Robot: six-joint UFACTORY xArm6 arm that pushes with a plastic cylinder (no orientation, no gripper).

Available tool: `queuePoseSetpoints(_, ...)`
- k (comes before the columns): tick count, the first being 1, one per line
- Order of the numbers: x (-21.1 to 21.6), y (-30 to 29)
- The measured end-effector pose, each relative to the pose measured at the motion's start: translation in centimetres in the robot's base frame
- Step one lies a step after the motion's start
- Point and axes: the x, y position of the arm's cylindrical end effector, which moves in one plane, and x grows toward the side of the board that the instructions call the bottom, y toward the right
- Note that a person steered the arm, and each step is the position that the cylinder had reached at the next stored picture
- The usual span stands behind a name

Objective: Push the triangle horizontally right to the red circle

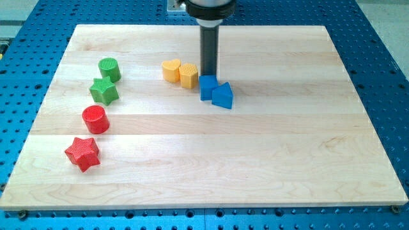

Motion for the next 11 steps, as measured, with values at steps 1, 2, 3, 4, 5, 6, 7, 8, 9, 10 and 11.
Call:
queuePoseSetpoints(1, 2.1, 0.2)
queuePoseSetpoints(2, 3.7, -2.7)
queuePoseSetpoints(3, 3.8, -2.9)
queuePoseSetpoints(4, 1.3, 0.8)
queuePoseSetpoints(5, -2.2, -1.5)
queuePoseSetpoints(6, 0.0, -6.1)
queuePoseSetpoints(7, 1.3, -5.4)
queuePoseSetpoints(8, 1.3, 1.3)
queuePoseSetpoints(9, 2.2, 7.7)
queuePoseSetpoints(10, 4.5, 4.0)
queuePoseSetpoints(11, 7.2, -0.7)
